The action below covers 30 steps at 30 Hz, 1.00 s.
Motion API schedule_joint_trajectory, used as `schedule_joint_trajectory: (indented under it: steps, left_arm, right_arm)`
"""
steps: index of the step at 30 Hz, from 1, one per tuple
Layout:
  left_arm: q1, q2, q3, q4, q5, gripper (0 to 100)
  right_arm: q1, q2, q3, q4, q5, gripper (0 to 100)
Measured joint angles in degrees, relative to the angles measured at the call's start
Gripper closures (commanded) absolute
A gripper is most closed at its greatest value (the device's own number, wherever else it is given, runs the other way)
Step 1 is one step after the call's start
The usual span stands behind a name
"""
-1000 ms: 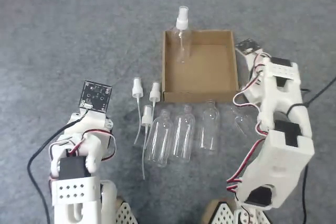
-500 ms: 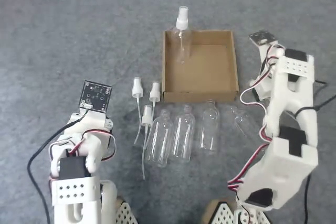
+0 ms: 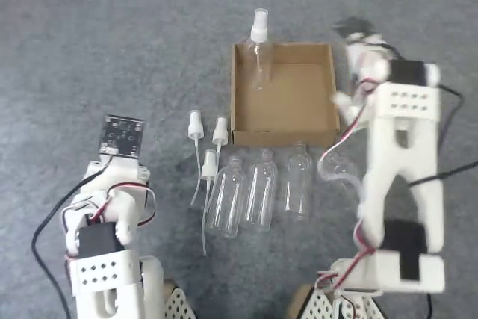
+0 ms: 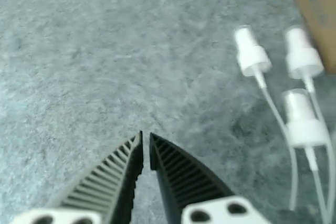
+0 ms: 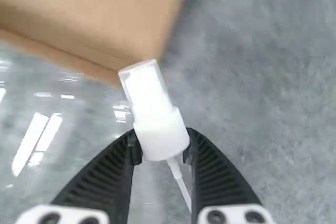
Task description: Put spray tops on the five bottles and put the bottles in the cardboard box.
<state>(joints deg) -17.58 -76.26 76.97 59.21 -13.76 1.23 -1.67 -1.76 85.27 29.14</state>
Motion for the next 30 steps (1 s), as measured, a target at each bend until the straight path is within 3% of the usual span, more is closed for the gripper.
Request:
schedule_joint_trajectory:
  steps: [6,13,20,27,30]
  left_arm:
    - [-4.22,0.00,0.00,-0.26,0.00,98]
    - [-10.99,0.00,0.00,-3.43,0.00,99]
    - [-11.52,0.00,0.00,-3.43,0.00,99]
    - [-11.52,-0.09,0.62,-3.43,0.00,99]
    - [-10.11,0.00,0.97,-3.43,0.09,99]
  right_arm:
    - [-19.87,-8.44,0.00,4.40,-8.00,94.6]
    - [-41.05,-3.25,-8.35,4.22,-22.59,94.6]
    - [-42.73,18.81,-24.09,-1.67,-42.46,94.3]
    - [-44.04,35.78,-37.45,-2.90,-65.23,85.8]
    - [-44.57,39.30,-38.51,-2.90,-70.77,86.7]
